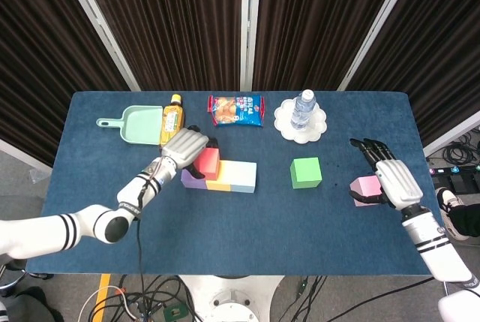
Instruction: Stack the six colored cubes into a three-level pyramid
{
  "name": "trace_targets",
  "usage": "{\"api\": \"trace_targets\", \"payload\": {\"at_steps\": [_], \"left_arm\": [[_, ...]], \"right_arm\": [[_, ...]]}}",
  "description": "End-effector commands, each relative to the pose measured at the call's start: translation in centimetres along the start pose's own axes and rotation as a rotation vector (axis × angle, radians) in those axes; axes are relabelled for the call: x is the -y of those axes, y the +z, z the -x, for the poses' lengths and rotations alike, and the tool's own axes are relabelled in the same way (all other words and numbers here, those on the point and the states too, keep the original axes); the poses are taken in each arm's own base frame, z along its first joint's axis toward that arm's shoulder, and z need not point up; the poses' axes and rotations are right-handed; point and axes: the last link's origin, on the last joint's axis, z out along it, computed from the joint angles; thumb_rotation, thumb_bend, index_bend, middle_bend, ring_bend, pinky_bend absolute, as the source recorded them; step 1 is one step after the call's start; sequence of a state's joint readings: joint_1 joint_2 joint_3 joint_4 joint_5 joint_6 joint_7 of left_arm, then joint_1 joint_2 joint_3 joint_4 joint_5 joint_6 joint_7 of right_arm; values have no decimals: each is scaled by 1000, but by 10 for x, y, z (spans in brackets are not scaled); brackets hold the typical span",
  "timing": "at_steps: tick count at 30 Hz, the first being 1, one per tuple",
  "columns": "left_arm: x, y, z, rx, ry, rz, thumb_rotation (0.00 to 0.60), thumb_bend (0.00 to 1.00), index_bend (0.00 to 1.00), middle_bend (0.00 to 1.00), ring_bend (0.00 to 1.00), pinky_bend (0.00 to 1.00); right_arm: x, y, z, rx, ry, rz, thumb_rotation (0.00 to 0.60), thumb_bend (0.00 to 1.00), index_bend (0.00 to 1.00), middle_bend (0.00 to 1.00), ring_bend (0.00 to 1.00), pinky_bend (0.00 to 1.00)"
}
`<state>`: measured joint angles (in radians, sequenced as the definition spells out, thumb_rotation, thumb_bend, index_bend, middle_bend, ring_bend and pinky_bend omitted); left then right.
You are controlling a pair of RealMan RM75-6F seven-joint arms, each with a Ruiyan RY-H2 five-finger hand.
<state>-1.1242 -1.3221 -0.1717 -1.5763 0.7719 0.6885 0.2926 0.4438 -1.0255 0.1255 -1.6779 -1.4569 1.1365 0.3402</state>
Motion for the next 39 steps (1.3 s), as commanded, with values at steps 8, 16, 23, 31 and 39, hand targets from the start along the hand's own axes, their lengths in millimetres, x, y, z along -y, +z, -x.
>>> {"api": "trace_targets", "payload": {"at_steps": [8,16,23,31,39], "left_arm": [[-5,3,3,5,-6,9,600,112,361,463,405,159],[-5,6,4,9,1,0,600,113,357,463,405,160],[-4,6,6,13,3,-5,600,112,357,462,405,159],[-4,5,7,14,4,-5,600,112,357,462,405,159],[-2,6,9,21,-1,-13,600,110,354,448,405,159]], "right_arm": [[0,0,0,1,0,0,600,101,0,110,0,0],[-1,0,-1,0,0,4,600,101,0,110,0,0],[-1,1,0,2,-1,4,600,101,0,110,0,0],[0,2,0,1,-3,3,600,102,0,110,0,0],[0,2,1,3,-3,3,600,101,0,110,0,0]]}}
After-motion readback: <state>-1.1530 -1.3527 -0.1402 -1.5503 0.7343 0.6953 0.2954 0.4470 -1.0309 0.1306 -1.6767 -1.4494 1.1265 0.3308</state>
